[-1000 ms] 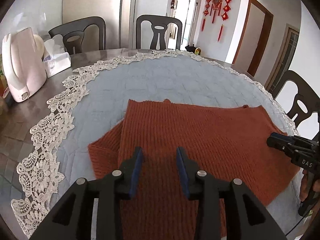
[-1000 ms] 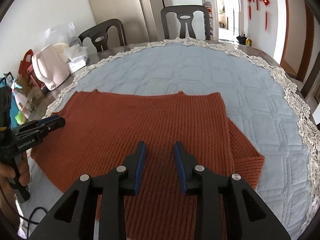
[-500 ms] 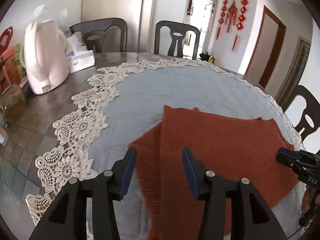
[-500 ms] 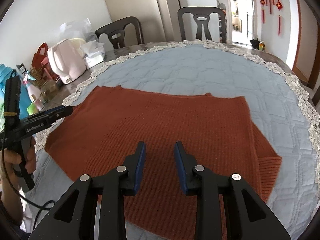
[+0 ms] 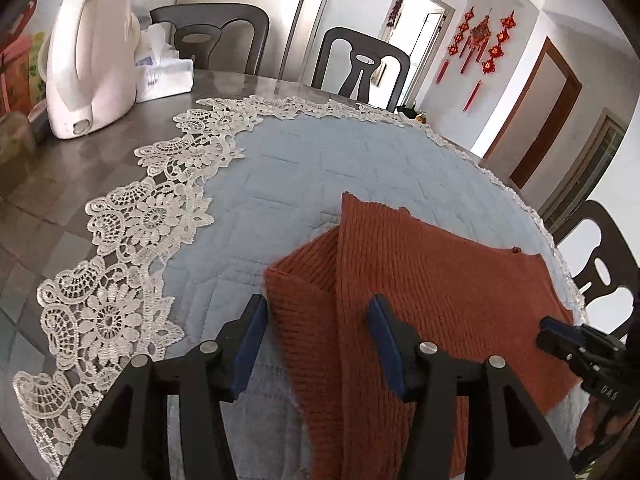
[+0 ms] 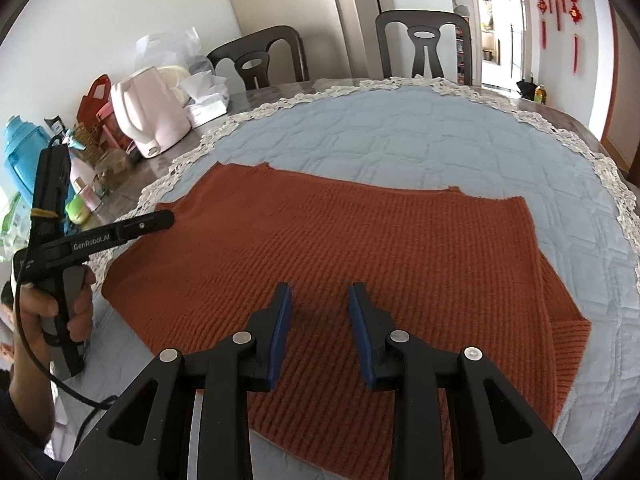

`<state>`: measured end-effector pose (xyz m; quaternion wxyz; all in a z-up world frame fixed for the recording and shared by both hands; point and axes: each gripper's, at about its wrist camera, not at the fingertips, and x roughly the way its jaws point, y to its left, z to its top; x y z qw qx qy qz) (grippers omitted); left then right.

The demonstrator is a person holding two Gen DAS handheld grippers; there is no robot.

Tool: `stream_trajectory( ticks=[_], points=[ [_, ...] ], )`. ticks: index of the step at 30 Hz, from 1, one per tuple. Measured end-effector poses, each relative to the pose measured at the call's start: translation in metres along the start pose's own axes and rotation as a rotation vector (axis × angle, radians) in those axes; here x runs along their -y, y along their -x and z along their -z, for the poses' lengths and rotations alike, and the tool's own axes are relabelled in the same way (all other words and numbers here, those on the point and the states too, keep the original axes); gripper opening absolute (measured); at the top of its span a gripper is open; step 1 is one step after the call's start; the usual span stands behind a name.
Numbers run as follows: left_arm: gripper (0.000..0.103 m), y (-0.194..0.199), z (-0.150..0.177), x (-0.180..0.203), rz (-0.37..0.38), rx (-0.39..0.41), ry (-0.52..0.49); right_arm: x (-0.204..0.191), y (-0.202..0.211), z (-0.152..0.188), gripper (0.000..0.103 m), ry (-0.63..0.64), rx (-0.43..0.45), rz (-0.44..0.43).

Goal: Fold small clothes
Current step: 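Grasp a sweater side edge with the left tool and fold it inward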

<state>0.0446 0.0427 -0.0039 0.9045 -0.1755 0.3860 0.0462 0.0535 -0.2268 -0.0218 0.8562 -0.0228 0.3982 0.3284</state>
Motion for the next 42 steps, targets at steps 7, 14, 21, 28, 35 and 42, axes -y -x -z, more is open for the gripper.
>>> stream_trajectory(
  ticks=[7, 14, 21, 28, 35, 42],
  points=[
    [0.061, -0.004, -0.004, -0.02, 0.126, 0.003, 0.1, -0.003, -0.002, 0.0, 0.032, -0.003, 0.003, -0.007],
    [0.063, -0.006, -0.001, -0.021, 0.223, -0.018, 0.143, -0.003, -0.004, 0.001, 0.033, -0.005, 0.006, -0.011],
    [0.062, 0.005, 0.018, -0.01, 0.283, -0.039, 0.136, -0.004, -0.004, 0.003, 0.033, -0.006, 0.012, -0.011],
    [0.032, 0.0, 0.017, 0.002, 0.183, -0.035, 0.051, -0.005, 0.001, 0.004, 0.034, -0.013, 0.019, -0.029],
    [0.021, 0.007, 0.009, 0.001, 0.218, -0.035, 0.054, 0.002, 0.01, 0.011, 0.034, -0.032, 0.027, -0.029],
    [0.018, 0.026, -0.013, 0.027, 0.315, 0.001, 0.019, 0.019, 0.022, 0.014, 0.034, -0.081, 0.051, -0.017]
  ],
)
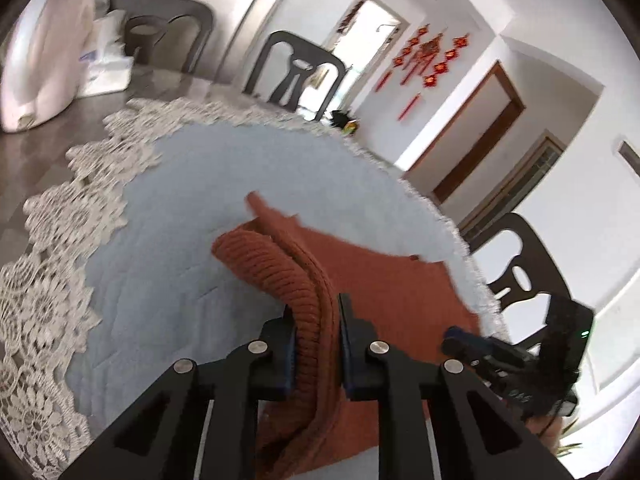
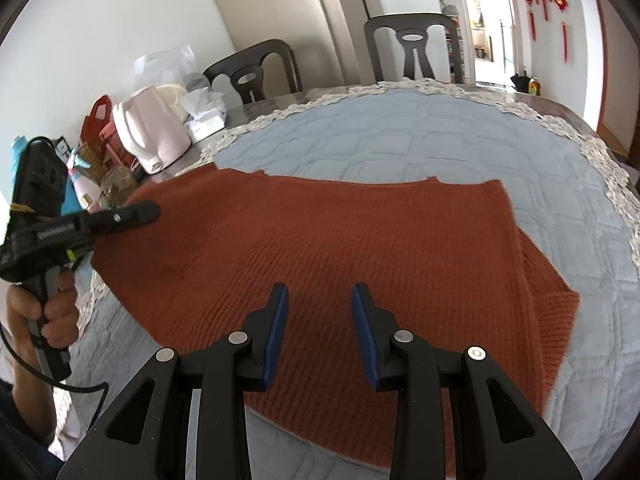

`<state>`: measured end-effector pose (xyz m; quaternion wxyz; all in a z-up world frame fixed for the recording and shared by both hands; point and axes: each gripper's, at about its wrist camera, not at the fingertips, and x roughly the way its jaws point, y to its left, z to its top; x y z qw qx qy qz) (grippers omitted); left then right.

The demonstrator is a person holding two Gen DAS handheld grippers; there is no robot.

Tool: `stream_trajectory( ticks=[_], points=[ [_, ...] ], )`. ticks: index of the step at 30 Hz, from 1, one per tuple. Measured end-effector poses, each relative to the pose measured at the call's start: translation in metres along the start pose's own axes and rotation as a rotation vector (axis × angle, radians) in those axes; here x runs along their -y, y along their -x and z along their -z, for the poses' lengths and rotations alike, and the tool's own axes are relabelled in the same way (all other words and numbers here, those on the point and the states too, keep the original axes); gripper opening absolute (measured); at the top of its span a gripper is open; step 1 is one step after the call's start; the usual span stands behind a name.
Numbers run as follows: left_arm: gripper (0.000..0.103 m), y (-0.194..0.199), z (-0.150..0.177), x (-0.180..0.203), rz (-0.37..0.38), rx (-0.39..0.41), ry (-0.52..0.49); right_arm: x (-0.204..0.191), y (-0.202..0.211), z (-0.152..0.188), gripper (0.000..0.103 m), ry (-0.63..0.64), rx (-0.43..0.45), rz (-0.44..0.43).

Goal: Fold small clothes
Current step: 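Grasp a sweater side edge with the left tool and fold it inward, then open the left tool while the right tool grasps the opposite side edge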

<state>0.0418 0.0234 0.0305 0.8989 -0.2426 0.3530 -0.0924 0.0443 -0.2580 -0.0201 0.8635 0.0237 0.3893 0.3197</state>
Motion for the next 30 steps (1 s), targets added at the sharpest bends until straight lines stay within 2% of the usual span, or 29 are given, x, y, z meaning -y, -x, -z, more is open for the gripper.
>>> stream_trajectory(
  ticks=[7, 12, 14, 16, 17, 18, 19, 22, 25, 28, 30],
  points=[
    [0.017, -0.025, -0.008, 0.044, 0.099, -0.034, -0.068, 0.023, 0.014, 0.003, 0.034, -0.07, 0.025, 0.009],
    [0.017, -0.071, 0.013, 0.062, 0.141, -0.157, -0.093, 0.03, 0.018, 0.005, 0.034, -0.099, 0.024, 0.004],
    [0.017, -0.077, 0.019, 0.067, 0.16, -0.175, -0.1, 0.03, 0.018, 0.005, 0.034, -0.1, 0.021, 0.004],
    [0.022, -0.072, 0.02, 0.075, 0.171, -0.17, -0.127, 0.031, 0.018, 0.005, 0.034, -0.099, 0.021, 0.002],
    [0.03, -0.068, 0.021, 0.079, 0.186, -0.169, -0.142, 0.031, 0.018, 0.004, 0.034, -0.102, 0.02, -0.002],
    [0.033, -0.064, 0.021, 0.083, 0.208, -0.169, -0.156, 0.032, 0.017, 0.003, 0.034, -0.107, 0.021, -0.009],
    [0.033, -0.06, 0.021, 0.086, 0.217, -0.169, -0.172, 0.033, 0.017, 0.003, 0.034, -0.117, 0.022, -0.019],
    [0.033, -0.044, 0.022, 0.085, 0.201, -0.141, -0.203, 0.035, 0.016, 0.0, 0.034, -0.144, 0.024, -0.066],
    [0.034, -0.029, 0.019, 0.071, 0.167, -0.106, -0.181, 0.033, 0.012, -0.004, 0.034, -0.167, 0.014, -0.123],
    [0.035, -0.015, 0.015, 0.051, 0.118, -0.063, -0.147, 0.031, 0.005, -0.007, 0.034, -0.209, 0.001, -0.204],
    [0.04, -0.01, 0.012, 0.037, 0.061, -0.041, -0.133, 0.03, -0.005, -0.01, 0.034, -0.24, -0.025, -0.268]
  ],
)
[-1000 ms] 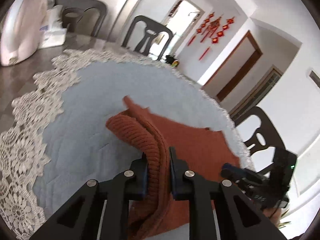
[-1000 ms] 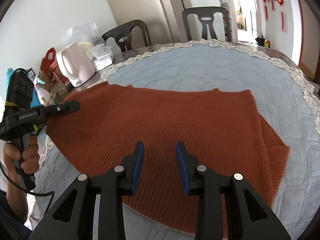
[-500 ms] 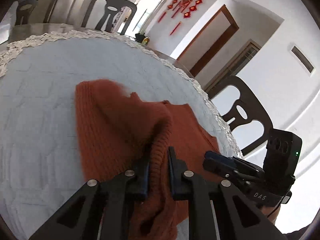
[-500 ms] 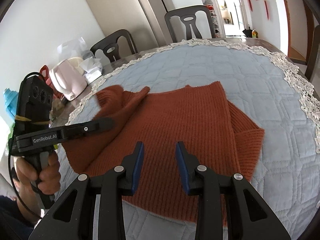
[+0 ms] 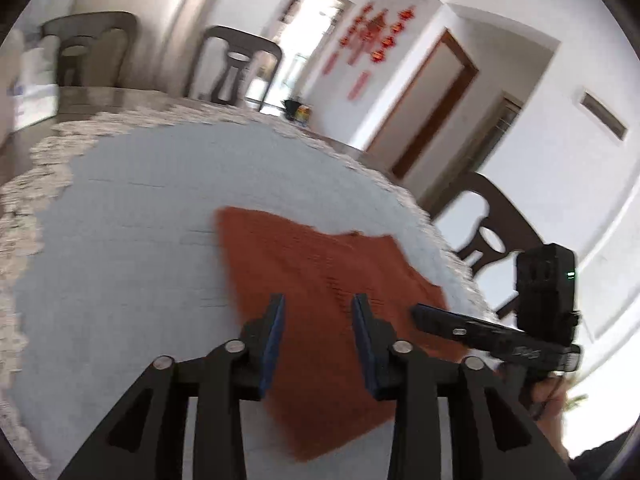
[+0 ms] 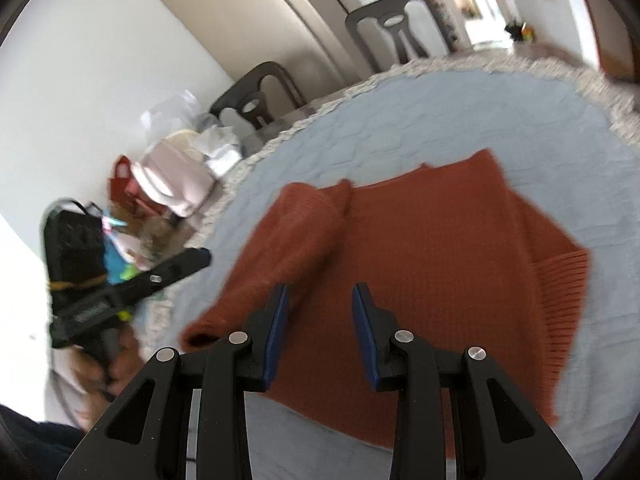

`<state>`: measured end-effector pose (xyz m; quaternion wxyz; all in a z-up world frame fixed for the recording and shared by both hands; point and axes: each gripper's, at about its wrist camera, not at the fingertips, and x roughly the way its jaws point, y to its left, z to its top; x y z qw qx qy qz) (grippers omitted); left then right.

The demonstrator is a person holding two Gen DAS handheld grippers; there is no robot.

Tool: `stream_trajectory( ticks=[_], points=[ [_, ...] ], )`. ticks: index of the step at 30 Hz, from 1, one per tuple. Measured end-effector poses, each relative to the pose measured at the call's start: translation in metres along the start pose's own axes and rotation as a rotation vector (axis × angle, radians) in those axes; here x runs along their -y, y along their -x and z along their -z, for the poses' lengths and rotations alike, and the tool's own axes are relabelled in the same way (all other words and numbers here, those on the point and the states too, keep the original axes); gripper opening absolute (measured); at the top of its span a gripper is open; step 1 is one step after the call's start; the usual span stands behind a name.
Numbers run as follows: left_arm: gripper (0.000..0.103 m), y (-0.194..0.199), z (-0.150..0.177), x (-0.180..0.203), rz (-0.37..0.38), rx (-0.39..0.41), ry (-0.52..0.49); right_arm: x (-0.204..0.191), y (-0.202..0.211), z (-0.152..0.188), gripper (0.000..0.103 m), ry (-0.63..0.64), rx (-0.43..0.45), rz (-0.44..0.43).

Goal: Fold small clothes
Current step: 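Open the left tool while the right tool grasps the opposite side edge, then fold the held side over the sweater toward the left tool with the right tool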

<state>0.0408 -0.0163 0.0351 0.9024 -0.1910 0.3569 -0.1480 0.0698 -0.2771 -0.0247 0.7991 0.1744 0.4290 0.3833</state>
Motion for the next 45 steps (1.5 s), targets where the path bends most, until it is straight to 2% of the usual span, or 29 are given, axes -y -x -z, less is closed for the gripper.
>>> stream_trajectory(
  ticks=[4, 6, 7, 9, 15, 22, 24, 26, 27, 36, 45],
  points=[
    [0.04, -0.012, 0.006, -0.007, -0.076, -0.021, -0.01, 0.001, -0.015, -0.004, 0.035, -0.06, -0.035, -0.068],
    [0.04, -0.018, 0.011, -0.007, -0.097, -0.043, -0.023, 0.003, -0.018, -0.006, 0.04, -0.101, -0.043, -0.105],
    [0.04, -0.022, 0.013, -0.007, -0.1, -0.054, -0.03, 0.005, -0.02, -0.007, 0.047, -0.122, -0.044, -0.121],
    [0.04, -0.027, 0.018, -0.004, -0.107, -0.067, -0.043, 0.006, -0.022, -0.008, 0.049, -0.147, -0.051, -0.136],
    [0.041, -0.034, 0.022, 0.004, -0.116, -0.067, -0.078, 0.002, -0.028, -0.011, 0.049, -0.154, -0.083, -0.168],
    [0.044, -0.035, 0.024, 0.005, -0.136, -0.059, -0.094, 0.002, -0.04, -0.014, 0.049, -0.145, -0.105, -0.126],
    [0.045, -0.035, 0.024, 0.005, -0.139, -0.058, -0.095, -0.003, -0.04, -0.014, 0.044, -0.108, -0.106, -0.092],
    [0.045, -0.035, 0.024, 0.005, -0.142, -0.058, -0.094, -0.004, -0.043, -0.013, 0.02, -0.085, -0.117, -0.049],
    [0.046, -0.035, 0.024, 0.005, -0.144, -0.058, -0.094, -0.002, -0.043, -0.013, 0.018, -0.085, -0.118, -0.048],
    [0.046, -0.032, 0.019, 0.008, -0.136, -0.049, -0.076, -0.001, -0.029, -0.014, 0.013, -0.056, -0.066, -0.064],
    [0.046, -0.037, 0.005, 0.03, -0.083, -0.036, -0.106, 0.021, 0.025, -0.023, 0.013, -0.062, 0.05, -0.003]
  ],
)
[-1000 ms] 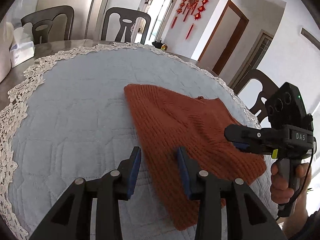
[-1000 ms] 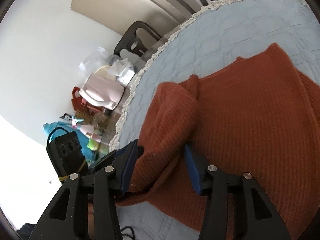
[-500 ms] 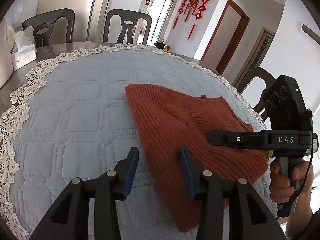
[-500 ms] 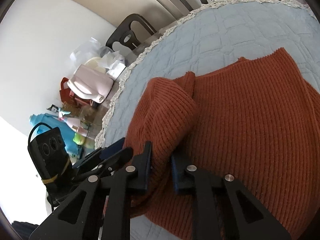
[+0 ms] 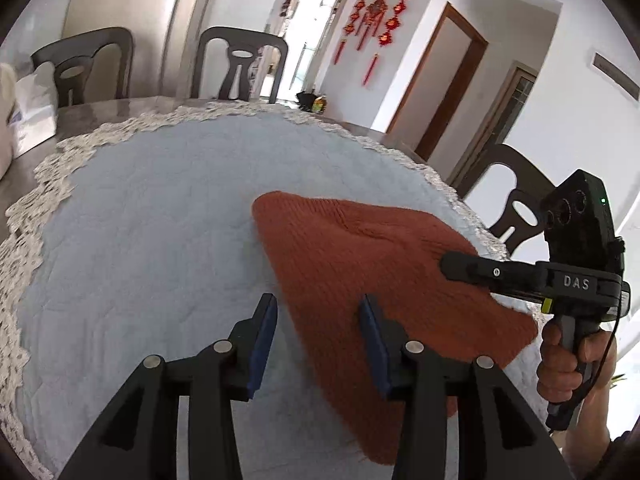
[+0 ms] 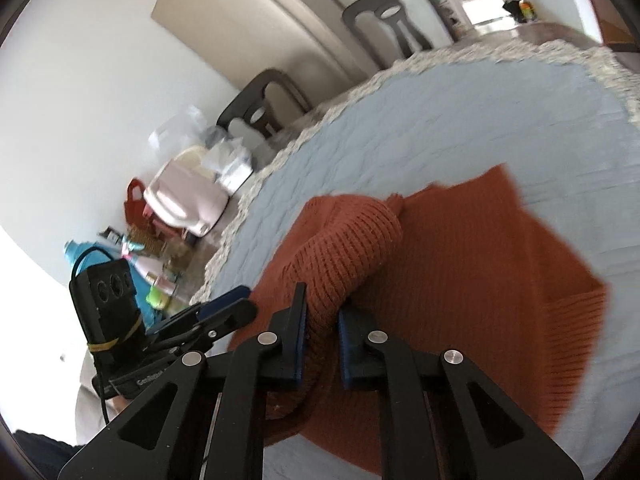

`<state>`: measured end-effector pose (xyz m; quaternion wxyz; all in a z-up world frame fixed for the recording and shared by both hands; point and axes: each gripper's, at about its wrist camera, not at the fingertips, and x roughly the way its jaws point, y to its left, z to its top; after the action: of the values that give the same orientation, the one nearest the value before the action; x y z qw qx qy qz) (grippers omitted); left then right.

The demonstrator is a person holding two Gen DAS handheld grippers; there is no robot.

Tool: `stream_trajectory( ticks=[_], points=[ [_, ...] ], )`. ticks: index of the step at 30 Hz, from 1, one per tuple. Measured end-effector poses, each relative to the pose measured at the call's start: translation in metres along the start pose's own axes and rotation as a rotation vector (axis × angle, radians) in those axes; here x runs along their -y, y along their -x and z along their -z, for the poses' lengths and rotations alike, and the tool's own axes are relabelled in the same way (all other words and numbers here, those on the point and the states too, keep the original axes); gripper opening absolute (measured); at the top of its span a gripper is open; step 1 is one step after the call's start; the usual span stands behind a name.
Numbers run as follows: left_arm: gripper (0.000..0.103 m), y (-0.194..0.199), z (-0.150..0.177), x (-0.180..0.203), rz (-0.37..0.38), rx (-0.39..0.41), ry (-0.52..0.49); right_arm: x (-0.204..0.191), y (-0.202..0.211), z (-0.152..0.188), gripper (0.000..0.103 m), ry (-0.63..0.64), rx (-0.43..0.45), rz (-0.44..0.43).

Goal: Fold small clothes
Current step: 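Fold the held side over the sweater toward the left tool with the right tool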

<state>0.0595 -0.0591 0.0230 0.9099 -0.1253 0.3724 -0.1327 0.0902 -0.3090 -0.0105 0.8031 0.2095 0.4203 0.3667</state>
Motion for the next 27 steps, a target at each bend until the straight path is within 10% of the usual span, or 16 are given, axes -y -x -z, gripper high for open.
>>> stream_trajectory(
  ticks=[27],
  points=[
    [0.051, -0.036, 0.01, 0.041, 0.078, -0.085, -0.076, 0.058, 0.041, 0.028, 0.012, -0.091, 0.069, 0.134]
  ],
)
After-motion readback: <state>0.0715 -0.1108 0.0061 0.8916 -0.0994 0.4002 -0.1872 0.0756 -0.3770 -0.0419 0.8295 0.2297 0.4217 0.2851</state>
